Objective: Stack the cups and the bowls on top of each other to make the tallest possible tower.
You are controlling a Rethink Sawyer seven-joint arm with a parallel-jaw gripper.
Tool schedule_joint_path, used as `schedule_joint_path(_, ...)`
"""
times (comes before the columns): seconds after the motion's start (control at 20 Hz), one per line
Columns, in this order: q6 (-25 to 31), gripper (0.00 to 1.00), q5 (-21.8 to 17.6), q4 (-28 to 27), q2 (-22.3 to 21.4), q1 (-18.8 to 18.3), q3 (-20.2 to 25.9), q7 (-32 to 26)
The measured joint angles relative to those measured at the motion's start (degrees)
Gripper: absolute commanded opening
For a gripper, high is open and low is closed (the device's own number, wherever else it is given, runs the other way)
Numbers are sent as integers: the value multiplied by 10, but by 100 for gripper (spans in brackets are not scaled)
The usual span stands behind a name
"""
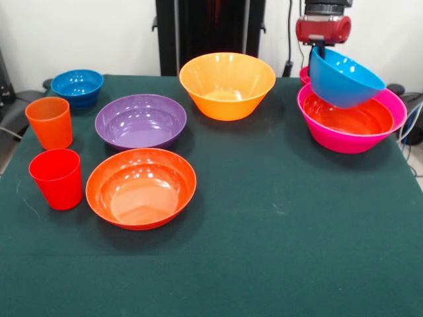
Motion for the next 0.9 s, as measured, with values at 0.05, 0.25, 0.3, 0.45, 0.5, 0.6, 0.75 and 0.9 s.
schedule_joint_path(0.05,0,0,0,0,1,0,0,0)
schedule_joint_path(0.25,-6,0,0,-4,8,0,1,0)
schedule_joint_path(0.3,-8,0,0,-5,11,0,1,0)
schedule_joint_path(0.45,-19,0,0,-6,17,2,3,3)
schedule_joint_path(0.5,-25,0,0,-7,21,3,4,7)
schedule_joint_path(0.6,-30,0,0,-7,23,3,4,12)
schedule_joint_path(0.75,-35,0,0,-7,24,4,5,22)
schedule_joint_path(0.9,-37,0,0,-7,24,4,8,33)
